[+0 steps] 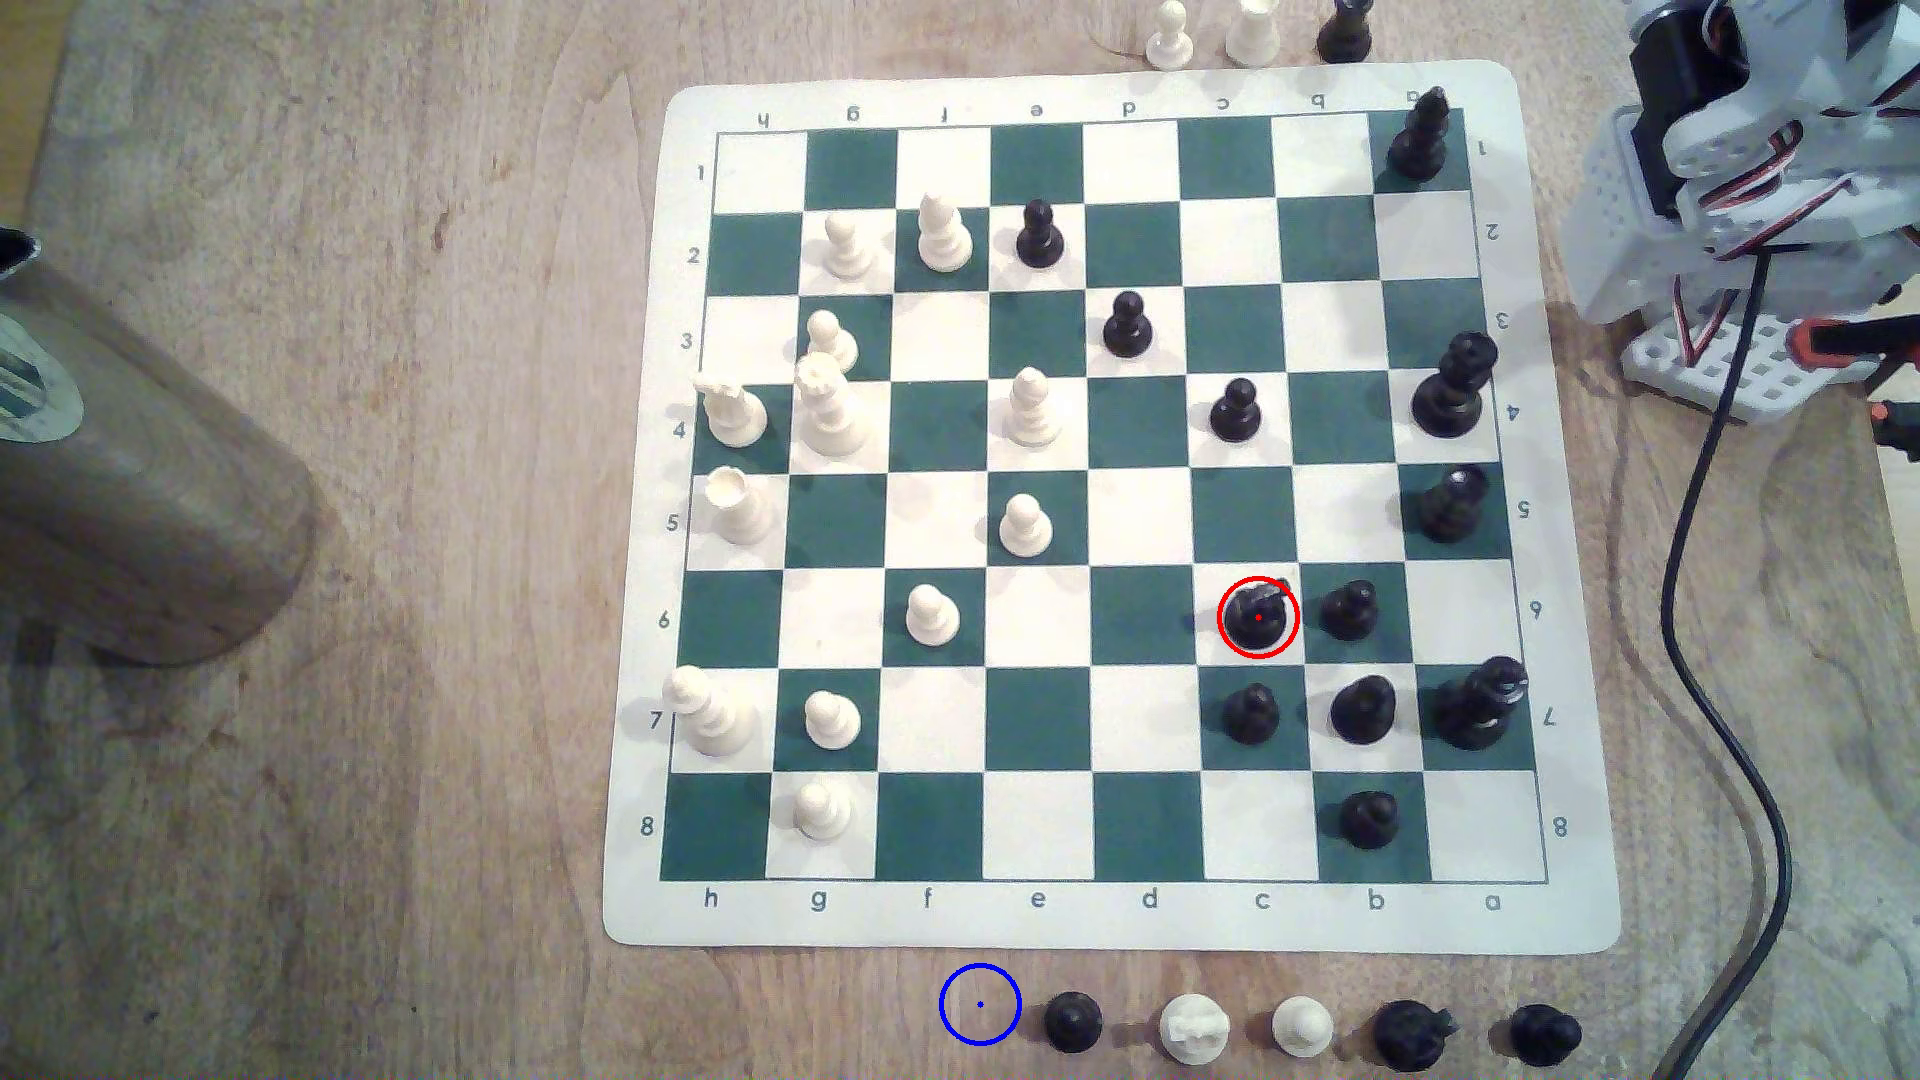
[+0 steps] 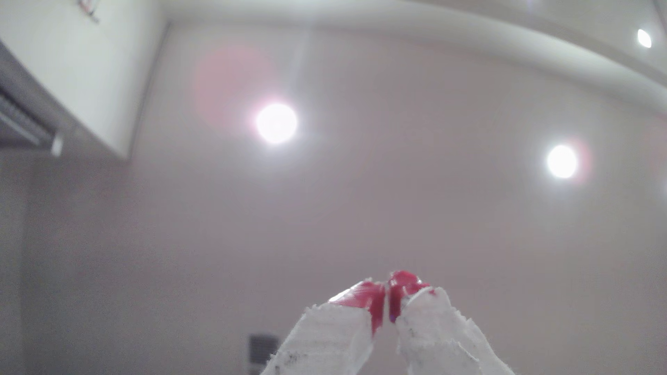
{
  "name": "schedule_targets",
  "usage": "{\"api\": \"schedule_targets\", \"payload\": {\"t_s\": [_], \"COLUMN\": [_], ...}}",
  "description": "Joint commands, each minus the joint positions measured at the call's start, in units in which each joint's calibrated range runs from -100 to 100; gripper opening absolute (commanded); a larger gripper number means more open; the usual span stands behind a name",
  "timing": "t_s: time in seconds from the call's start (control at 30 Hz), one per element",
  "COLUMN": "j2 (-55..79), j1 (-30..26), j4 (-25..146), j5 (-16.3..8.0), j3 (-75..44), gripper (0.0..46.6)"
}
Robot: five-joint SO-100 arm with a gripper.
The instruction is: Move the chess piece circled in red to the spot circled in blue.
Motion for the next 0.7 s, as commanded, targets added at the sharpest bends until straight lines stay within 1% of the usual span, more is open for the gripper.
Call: {"api": "schedule_targets", "payload": {"t_s": [0.0, 0.13, 0.3, 0.33, 0.43, 0.47, 0.57, 0.6, 0.63, 0.67], "j2": [0.14, 0.14, 0.14, 0.14, 0.22, 0.22, 0.22, 0.31, 0.31, 0.31], "j1": [-0.20, -1.38, -1.30, -1.30, -0.75, -0.20, 0.03, -0.05, -0.20, -0.36], "j4": [3.07, 19.05, 40.58, 49.51, 67.20, 78.75, 88.33, 92.59, 101.93, 105.94], "j5": [0.20, -0.10, -0.15, -0.20, -0.24, -0.24, -0.54, -3.08, -8.64, -9.96], "j3": [1.27, 0.45, -3.18, -5.90, -12.15, -16.96, -22.31, -24.12, -27.57, -28.83], "gripper": [0.2, 0.2, 0.2, 0.2, 0.2, 0.2, 0.2, 0.5, 0.2, 0.2]}}
